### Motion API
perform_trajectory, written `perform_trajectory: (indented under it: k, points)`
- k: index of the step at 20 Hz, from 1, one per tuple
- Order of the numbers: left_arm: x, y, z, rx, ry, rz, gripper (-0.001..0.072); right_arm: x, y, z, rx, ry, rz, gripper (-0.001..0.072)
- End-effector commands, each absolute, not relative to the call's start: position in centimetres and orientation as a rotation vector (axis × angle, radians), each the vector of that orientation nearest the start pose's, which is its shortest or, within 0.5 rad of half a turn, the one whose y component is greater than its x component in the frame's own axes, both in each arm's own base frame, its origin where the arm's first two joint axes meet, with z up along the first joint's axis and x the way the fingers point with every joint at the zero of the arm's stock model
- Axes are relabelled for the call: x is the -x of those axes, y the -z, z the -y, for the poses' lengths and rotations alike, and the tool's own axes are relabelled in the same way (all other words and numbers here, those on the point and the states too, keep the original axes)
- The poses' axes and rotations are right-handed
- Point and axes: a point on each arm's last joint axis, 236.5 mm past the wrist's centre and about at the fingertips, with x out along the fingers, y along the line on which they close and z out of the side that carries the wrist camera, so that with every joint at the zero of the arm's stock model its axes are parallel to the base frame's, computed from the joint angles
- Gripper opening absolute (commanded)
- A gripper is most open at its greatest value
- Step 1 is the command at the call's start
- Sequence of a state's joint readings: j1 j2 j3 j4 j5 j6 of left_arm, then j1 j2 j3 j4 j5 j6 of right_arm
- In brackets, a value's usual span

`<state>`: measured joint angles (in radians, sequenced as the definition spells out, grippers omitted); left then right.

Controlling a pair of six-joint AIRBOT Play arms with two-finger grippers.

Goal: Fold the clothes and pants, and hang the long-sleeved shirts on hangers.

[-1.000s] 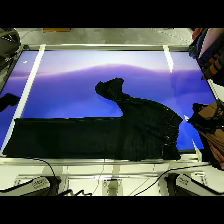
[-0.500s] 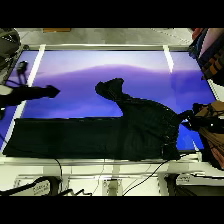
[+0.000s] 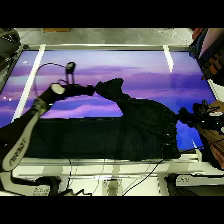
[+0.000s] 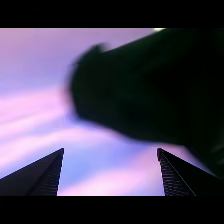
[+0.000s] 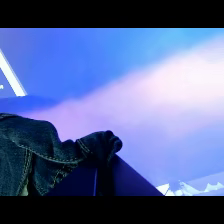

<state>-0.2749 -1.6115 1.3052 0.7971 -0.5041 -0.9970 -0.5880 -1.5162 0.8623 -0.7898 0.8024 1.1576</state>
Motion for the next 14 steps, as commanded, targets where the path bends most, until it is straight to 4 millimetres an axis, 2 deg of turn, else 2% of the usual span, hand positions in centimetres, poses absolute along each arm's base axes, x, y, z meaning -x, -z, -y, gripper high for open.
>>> perform_trajectory:
  k: [1, 4, 8, 14]
  points:
    - [-52.4, -2.3, 29.5, 0.143, 0.601, -0.669, 0.0701, -38.1, 11.5, 10.8, -0.85, 0.153, -1.088, 0.0032]
    - [-52.7, -3.5, 31.0, 0.139, 0.589, -0.595, 0.0701, -38.1, 11.5, 10.8, -0.851, 0.153, -1.089, 0.0032]
    - [-52.1, -3.5, 32.1, 0.136, 0.607, -0.596, 0.07, -38.1, 11.5, 10.8, -0.851, 0.153, -1.088, 0.0032]
    - [-52.5, -4.0, 32.0, 0.143, 0.593, -0.572, 0.0697, -38.1, 11.5, 10.7, -0.852, 0.151, -1.091, 0.0032]
